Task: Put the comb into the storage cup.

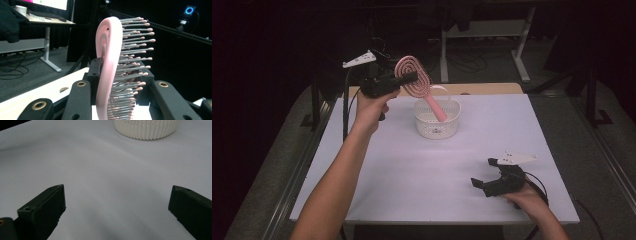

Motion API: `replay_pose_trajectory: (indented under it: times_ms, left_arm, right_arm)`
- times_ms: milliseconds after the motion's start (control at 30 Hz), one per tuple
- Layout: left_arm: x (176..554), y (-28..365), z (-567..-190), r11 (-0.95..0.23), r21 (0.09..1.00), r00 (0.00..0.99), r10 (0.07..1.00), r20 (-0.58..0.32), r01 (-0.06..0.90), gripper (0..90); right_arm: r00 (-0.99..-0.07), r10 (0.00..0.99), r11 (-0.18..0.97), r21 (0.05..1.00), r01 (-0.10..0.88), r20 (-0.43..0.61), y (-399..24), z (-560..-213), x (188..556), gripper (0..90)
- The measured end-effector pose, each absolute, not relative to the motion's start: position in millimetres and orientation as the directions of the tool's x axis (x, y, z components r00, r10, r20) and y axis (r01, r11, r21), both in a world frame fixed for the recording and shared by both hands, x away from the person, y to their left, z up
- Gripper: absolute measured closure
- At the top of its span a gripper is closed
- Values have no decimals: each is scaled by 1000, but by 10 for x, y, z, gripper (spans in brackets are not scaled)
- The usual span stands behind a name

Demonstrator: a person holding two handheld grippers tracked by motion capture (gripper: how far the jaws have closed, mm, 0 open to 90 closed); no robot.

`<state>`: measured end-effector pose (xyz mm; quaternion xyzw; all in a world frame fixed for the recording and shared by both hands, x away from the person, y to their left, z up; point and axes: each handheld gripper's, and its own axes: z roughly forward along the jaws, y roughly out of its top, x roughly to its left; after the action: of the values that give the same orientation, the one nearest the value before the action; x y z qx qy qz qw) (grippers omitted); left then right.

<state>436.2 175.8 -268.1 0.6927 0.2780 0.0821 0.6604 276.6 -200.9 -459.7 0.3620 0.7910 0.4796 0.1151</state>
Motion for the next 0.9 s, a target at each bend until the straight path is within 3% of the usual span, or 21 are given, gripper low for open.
replay_pose_trajectory:
  times_ms: [900]
  left_arm:
    - [4724, 1393, -3109, 42, 946, 766, 576, -286, 322, 652]
  right_arm:
    - [-724, 673, 298, 840, 453, 151, -1982, -4588, 2749, 6]
